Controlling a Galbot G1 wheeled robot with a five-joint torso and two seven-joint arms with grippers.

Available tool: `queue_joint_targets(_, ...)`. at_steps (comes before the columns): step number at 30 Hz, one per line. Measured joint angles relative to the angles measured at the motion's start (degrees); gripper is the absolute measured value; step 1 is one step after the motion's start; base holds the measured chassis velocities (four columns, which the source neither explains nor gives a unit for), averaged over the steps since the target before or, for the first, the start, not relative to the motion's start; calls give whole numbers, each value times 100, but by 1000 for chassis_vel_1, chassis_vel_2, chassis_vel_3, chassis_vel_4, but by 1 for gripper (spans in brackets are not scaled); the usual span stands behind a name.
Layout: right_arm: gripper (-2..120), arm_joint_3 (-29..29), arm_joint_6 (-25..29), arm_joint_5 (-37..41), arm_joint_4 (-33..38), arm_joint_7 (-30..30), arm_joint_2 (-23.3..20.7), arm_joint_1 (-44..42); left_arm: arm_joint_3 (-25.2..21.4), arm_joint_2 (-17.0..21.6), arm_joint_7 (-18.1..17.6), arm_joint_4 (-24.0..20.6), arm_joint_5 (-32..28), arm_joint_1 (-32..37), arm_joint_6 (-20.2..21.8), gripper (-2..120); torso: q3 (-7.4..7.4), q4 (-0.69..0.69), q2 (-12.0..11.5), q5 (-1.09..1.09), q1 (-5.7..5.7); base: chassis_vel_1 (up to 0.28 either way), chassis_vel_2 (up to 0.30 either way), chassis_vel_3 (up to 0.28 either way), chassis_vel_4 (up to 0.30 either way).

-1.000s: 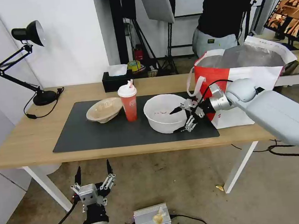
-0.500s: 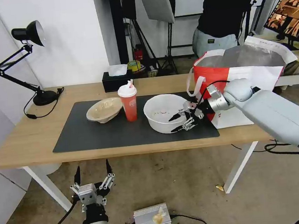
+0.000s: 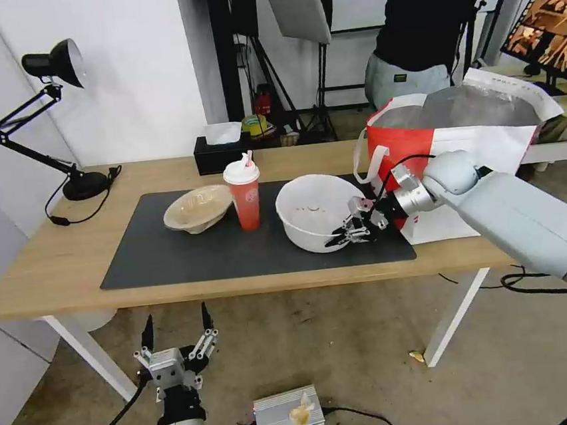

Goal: Pick up the trash from the table and place it into the takeout bag.

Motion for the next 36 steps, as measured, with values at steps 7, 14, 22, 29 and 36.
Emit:
queue_joint_targets(7, 0, 0, 7, -32, -22, -4, 29, -10, -10, 0, -1, 3, -26, -9, -5, 100, 0, 0, 0, 0, -1, 0, 0, 0, 0)
queue_joint_targets(14, 0, 23, 3, 75, 24, 0, -2, -10, -16, 1, -4, 15, -40, -26, -9, 100, 2, 0, 0, 2, 0, 0, 0, 0, 0)
queue_joint_targets(22, 0, 204, -106, 553, 406, 16, -242, 68, -30, 27, -6, -47, -45, -8, -10, 100, 2, 0, 0, 2, 0, 0, 0, 0, 0)
queue_joint_targets(29, 0, 317, -169, 805, 775, 56, -489, 224, -38, 37, -6, -94, -46, 17, -10, 100, 1, 0, 0, 1, 0, 0, 0, 0, 0)
queue_joint_targets(36, 0, 308, -205, 1001, 1130, 119, -672, 360, -17, 35, -6, -141, -37, 43, -11, 100, 1, 0, 0, 1, 0, 0, 0, 0, 0)
